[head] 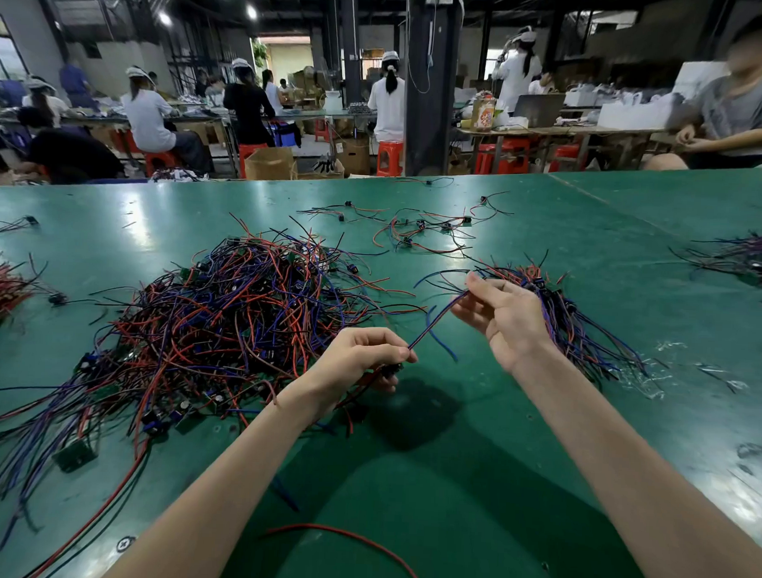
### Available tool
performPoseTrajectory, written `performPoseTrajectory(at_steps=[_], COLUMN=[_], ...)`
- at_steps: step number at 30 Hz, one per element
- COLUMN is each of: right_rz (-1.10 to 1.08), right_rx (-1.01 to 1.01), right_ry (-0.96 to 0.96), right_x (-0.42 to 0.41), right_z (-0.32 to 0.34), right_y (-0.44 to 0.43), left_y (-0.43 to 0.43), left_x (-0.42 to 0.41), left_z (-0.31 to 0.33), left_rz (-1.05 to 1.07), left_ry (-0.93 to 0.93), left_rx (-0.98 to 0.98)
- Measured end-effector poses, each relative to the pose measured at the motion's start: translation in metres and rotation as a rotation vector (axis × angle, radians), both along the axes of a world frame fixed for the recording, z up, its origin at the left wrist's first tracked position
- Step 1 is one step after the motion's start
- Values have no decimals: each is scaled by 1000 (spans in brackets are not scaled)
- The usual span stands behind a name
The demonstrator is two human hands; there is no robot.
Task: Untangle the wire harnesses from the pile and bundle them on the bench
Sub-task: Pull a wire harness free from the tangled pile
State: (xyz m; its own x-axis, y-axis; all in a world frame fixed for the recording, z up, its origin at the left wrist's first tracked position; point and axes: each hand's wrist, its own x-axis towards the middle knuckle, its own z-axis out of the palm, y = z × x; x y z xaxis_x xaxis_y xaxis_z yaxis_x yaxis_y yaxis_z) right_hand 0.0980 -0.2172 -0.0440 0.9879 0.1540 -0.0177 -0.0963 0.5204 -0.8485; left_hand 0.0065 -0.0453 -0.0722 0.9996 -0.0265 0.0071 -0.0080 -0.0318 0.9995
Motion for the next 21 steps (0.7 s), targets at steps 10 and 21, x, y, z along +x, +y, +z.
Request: performPoseTrajectory(at_steps=[10,21], right_rz=[-531,-697], right_rx=[-966,-1121], right_ry=[-973,-1311], right_x=[6,9], right_z=[-33,-35], right_y=[1,-3], left_y=[0,4], left_x=[-3,0], left_z=[4,-1], left_rz=[-145,-198], left_ry=[-39,-30], left_rx=[-66,-84])
